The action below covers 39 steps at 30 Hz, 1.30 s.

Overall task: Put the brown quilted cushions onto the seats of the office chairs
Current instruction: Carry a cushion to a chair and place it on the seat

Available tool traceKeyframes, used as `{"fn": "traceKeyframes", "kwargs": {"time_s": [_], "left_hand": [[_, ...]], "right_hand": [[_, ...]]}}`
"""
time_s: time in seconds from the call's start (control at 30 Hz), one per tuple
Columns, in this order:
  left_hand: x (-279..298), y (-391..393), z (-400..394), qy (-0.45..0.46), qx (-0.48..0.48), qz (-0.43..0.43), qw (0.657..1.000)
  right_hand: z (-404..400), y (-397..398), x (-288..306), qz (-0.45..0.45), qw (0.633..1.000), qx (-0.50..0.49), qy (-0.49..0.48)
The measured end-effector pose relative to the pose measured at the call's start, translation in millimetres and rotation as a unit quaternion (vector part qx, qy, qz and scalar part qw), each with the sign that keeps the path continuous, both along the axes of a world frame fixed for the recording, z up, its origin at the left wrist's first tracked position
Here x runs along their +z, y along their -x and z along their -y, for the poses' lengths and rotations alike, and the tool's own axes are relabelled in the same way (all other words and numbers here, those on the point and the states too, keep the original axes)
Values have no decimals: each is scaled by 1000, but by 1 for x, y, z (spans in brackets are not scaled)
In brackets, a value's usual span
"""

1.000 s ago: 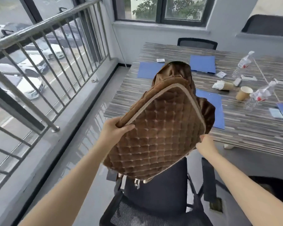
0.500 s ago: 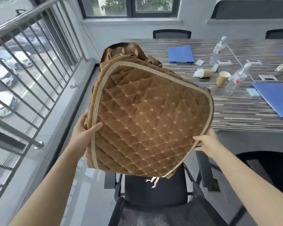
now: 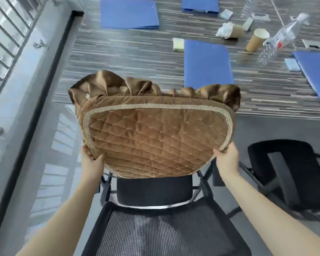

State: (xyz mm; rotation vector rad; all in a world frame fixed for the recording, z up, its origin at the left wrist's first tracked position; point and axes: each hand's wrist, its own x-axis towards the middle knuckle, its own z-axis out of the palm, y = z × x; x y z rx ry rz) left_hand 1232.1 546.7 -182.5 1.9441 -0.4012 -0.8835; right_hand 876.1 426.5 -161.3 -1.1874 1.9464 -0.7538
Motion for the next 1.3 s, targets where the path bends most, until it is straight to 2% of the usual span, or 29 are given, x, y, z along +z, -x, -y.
{"fn": "traceKeyframes", "kwargs": {"time_s": [0.17,0.3,0.4,0.6,0.77,0.9,1.0,1.13,1.23,1.3], "left_hand": [[-74,35,-32,-125,17,12,992],[-117,62,-44,-203,-20,10,979],[-138,60,-34,-214,4,1,977],[-175,34,-4,-228,21,-2,974],[-208,13,9,-246,8,53,968],[-236,3,14,-297,-14,85,951],[-257,1,17,-345,-51,74,934],[-265,10,18,-393,-147,148,896],[-261,17,18,-408,-189,201,870],[-265,16,17,-401,-189,183,877]], "right_hand": [[-20,11,-60,-181,978,100,-14],[-18,10,-90,-248,948,202,-14],[3,-8,-106,-275,935,224,-26],[64,-43,-145,-302,916,251,-80],[107,-48,-184,-312,912,228,-134],[126,-39,-221,-292,919,233,-129],[122,-33,-249,-298,908,241,-171],[89,-27,-276,-270,887,252,-279],[65,-23,-282,-245,889,224,-315],[55,-19,-286,-224,894,200,-333]]}}
